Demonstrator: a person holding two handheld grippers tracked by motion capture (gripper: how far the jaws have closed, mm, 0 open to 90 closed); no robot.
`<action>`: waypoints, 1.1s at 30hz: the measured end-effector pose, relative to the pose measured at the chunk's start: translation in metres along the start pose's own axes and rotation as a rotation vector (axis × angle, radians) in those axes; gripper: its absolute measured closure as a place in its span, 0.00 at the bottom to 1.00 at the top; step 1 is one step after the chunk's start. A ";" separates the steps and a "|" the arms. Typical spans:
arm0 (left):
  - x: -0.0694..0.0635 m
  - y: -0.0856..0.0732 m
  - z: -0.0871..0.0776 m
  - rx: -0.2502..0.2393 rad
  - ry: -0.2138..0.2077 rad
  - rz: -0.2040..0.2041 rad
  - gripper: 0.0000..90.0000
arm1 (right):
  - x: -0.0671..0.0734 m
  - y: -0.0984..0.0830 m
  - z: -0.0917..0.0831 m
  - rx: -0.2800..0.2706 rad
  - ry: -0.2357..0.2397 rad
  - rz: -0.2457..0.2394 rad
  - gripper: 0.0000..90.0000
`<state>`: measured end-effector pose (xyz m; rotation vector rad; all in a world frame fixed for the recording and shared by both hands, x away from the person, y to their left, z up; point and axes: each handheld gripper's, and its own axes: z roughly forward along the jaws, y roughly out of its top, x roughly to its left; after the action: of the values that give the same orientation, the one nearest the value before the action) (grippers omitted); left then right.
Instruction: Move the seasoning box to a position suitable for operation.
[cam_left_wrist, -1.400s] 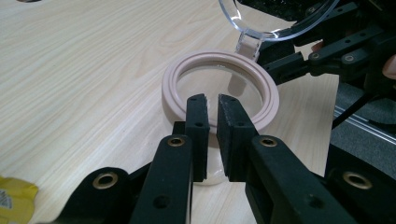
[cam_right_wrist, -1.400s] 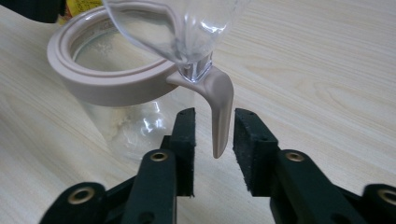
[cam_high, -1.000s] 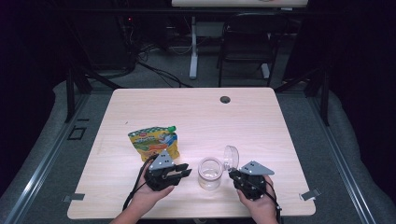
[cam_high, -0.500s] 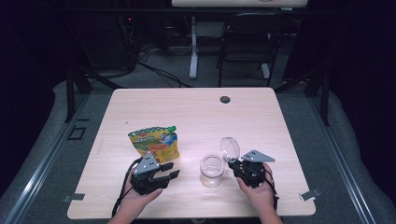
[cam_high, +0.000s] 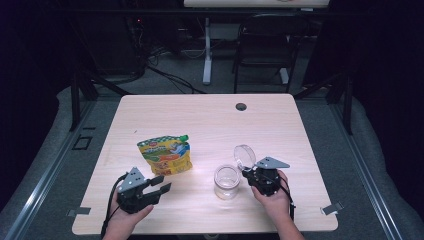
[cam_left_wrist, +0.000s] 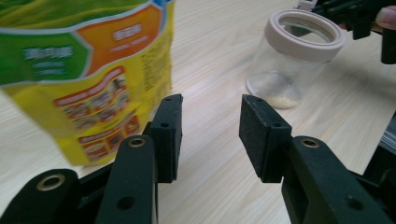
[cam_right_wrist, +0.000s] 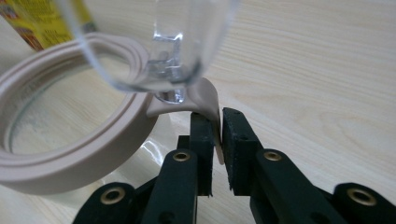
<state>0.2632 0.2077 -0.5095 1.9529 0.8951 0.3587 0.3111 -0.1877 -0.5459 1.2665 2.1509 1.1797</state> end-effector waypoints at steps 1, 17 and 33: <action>0.003 0.000 -0.002 -0.005 0.003 -0.004 0.66 | 0.002 0.000 -0.001 0.002 -0.007 -0.019 0.93; 0.023 -0.003 -0.009 -0.026 0.065 -0.046 0.64 | 0.000 -0.006 -0.008 0.006 0.079 -0.029 0.88; 0.049 -0.010 -0.014 -0.049 0.098 -0.091 0.55 | -0.011 -0.001 -0.002 -0.010 0.114 0.030 0.80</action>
<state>0.2844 0.2546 -0.5156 1.8564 1.0247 0.4220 0.3149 -0.1986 -0.5466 1.2588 2.2104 1.3028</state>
